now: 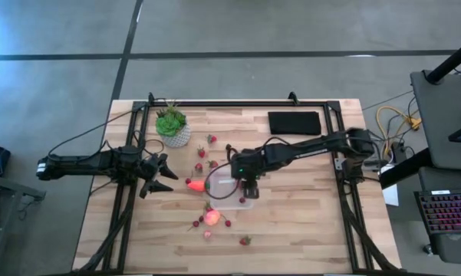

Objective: Pick and placing Produce into tupperware
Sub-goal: Put the red cherry into the transparent container

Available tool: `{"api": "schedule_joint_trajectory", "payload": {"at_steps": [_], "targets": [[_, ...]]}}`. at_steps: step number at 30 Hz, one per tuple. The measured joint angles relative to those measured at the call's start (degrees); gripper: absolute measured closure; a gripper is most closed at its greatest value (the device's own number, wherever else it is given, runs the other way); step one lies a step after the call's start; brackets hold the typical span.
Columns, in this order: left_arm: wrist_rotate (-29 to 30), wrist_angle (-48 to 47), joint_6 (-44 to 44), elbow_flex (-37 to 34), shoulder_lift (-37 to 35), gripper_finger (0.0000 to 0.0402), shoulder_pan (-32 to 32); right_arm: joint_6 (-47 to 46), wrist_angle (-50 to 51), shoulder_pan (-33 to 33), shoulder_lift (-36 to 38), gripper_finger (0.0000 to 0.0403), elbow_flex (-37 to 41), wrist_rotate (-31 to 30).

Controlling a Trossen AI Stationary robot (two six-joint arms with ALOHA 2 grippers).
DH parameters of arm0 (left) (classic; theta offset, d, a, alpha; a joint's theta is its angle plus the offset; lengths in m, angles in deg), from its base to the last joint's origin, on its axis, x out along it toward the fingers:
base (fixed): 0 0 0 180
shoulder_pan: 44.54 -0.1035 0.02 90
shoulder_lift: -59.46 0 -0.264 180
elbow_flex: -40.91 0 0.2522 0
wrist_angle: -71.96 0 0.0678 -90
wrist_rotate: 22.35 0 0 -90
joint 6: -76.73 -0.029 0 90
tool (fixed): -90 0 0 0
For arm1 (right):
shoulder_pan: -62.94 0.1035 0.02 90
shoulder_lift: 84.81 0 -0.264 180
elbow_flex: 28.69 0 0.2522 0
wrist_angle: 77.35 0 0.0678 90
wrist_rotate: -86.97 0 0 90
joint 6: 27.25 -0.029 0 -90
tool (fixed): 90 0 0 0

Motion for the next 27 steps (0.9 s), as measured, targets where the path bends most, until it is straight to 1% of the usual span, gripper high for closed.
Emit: {"api": "schedule_joint_trajectory", "payload": {"at_steps": [2,5,6,9,11,14,17,20,22,27], "targets": [[0.0,-0.1,0.0,0.0,0.0,0.0162,0.0,0.0,1.4,-0.1,-0.7,0.0222,-1.0,-3.9],[0.0,0.0,0.0,0.0,0.1,0.0162,0.0,-1.6,3.1,-1.0,-0.1,0.0202,-1.3,-12.0],[0.0,-0.2,0.0,0.0,0.0,0.0162,0.0,-2.4,3.2,-1.7,0.3,0.0198,-1.3,-13.0],[0.0,0.0,0.0,0.0,0.0,0.0162,0.0,-3.3,4.8,-5.3,1.2,0.0194,-1.1,-10.2],[0.0,-0.1,0.0,0.0,0.0,0.0162,0.0,-0.7,5.9,-7.4,1.3,0.0193,-0.9,-9.3],[0.0,0.0,0.0,0.0,0.1,0.0162,0.0,7.4,6.9,-9.3,1.3,0.0193,-0.2,-8.7],[0.0,0.0,0.0,0.0,0.0,0.0162,0.0,16.5,6.9,-9.9,1.3,0.0193,0.9,-7.1],[0.0,0.0,0.0,0.0,0.0,0.0162,0.0,22.2,6.8,-9.9,1.1,0.0193,2.8,-7.1],[0.0,-0.1,0.0,0.0,0.0,0.0162,0.0,23.1,6.0,-9.9,1.1,0.0193,4.7,-7.1],[0.0,-0.1,0.0,0.0,0.0,0.0162,0.0,21.9,2.3,-9.9,1.0,0.0193,8.2,-7.1]]}}
